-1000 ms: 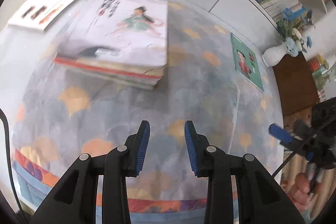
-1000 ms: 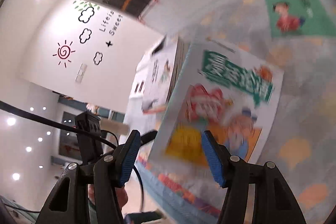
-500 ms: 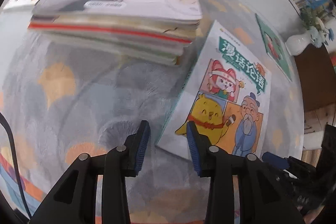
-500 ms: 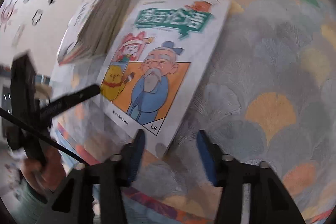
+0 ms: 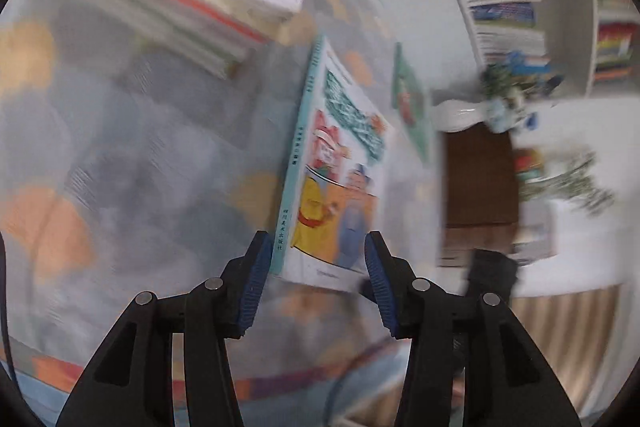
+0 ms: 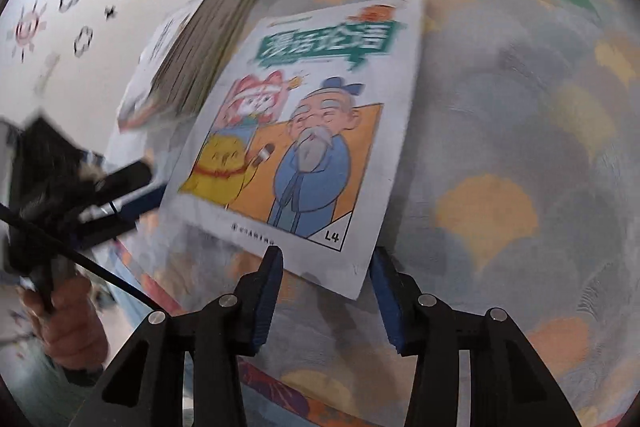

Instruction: Organize books

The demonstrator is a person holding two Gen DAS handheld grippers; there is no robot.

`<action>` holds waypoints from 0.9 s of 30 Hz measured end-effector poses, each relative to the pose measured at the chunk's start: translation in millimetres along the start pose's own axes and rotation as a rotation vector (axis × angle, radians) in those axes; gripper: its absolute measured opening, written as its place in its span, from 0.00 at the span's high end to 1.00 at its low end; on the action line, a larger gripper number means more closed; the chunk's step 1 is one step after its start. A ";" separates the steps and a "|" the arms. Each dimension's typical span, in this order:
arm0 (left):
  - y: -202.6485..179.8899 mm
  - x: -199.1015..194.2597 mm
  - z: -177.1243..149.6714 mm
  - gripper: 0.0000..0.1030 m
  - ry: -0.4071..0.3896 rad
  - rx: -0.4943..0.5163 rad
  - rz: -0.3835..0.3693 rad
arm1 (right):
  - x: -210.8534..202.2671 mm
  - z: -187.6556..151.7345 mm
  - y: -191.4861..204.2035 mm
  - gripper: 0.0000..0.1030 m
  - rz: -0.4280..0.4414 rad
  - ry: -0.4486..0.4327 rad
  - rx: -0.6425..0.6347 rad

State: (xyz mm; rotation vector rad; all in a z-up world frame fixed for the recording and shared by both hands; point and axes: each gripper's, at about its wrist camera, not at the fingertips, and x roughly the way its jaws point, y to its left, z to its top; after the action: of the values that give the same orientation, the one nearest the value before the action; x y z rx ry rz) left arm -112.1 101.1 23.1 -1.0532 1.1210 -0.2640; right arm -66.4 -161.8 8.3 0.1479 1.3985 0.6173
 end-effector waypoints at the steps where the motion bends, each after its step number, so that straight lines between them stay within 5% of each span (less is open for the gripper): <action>1: -0.8 7.5 -0.9 0.57 0.002 -0.012 -0.007 | -1.3 1.5 -8.1 0.57 0.012 0.003 0.023; 7: -7.9 28.7 -1.8 0.84 -0.010 0.019 0.133 | -2.3 7.3 -21.9 0.56 0.085 0.013 0.082; 12: -7.8 30.8 0.0 0.85 -0.016 0.005 0.150 | -5.0 9.9 -27.5 0.56 0.113 0.026 0.083; 15: -10.4 31.3 -1.2 0.85 -0.019 -0.019 0.107 | -10.3 12.9 -43.1 0.56 0.164 0.035 0.126; 18: -15.4 29.8 0.1 0.85 -0.035 -0.115 -0.040 | -14.0 15.3 -58.5 0.53 0.231 0.058 0.201; 20: -23.6 33.4 4.5 0.85 -0.025 -0.151 -0.126 | -15.2 20.3 -78.5 0.42 0.340 0.097 0.289; 27: -40.6 49.0 13.3 0.85 0.019 -0.209 -0.225 | -6.3 25.5 -122.9 0.39 0.562 0.123 0.452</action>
State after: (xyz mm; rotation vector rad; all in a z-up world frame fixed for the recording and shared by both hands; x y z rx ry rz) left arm -65.8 55.5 26.3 -1.3679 1.0637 -0.3409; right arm -3.5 -260.9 -36.6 0.8983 1.6079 0.7662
